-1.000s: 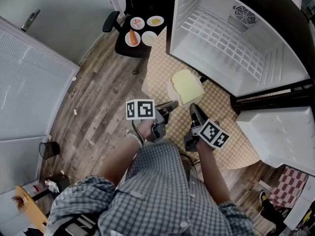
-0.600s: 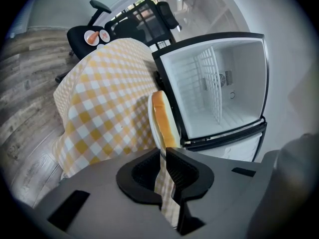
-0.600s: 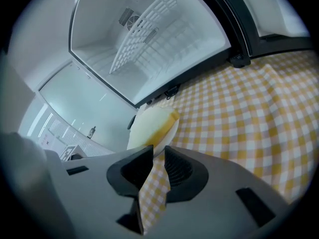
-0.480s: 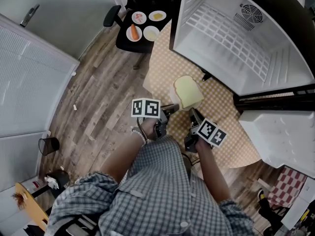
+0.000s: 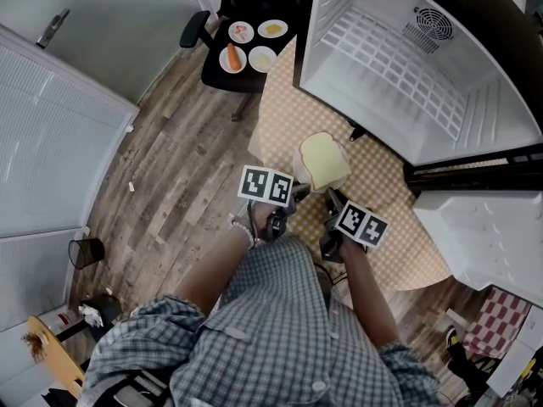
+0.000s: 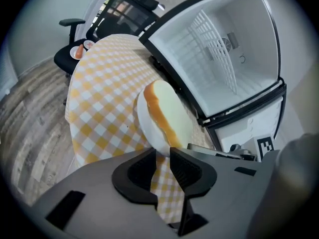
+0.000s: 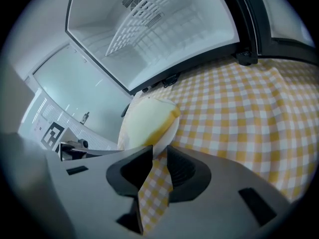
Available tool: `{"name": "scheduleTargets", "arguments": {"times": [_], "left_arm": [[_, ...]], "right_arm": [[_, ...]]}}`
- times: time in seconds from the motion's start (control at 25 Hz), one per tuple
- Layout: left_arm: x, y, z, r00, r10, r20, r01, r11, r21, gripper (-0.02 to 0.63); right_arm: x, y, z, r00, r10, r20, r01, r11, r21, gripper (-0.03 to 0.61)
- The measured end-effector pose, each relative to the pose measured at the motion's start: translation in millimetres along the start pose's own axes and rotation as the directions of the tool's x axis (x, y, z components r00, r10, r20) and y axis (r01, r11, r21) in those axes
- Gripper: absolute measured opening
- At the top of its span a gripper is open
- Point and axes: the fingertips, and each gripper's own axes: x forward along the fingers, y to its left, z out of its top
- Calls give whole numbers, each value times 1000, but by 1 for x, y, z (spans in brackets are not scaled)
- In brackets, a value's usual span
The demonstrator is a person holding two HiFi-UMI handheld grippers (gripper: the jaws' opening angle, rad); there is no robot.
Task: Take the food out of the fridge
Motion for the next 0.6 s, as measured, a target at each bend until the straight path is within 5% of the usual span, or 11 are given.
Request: {"name": "scheduleTargets", "arguments": {"times": [0.28, 0.48, 0.6], "left_arm": [[-7, 1, -4, 997, 58, -54, -53, 995, 86, 115], [-29, 15, 3, 991, 135, 5, -134, 979, 152, 114], [-45, 15, 14, 981, 173, 81, -187, 957, 221, 14]], "right_arm": [[-6, -6, 10, 1000, -21, 17, 21, 999, -43, 67], [-20, -10, 20, 998, -24, 62, 30, 995, -92, 67], [-31, -4, 27, 996, -20, 85, 37, 980, -197, 67]]}}
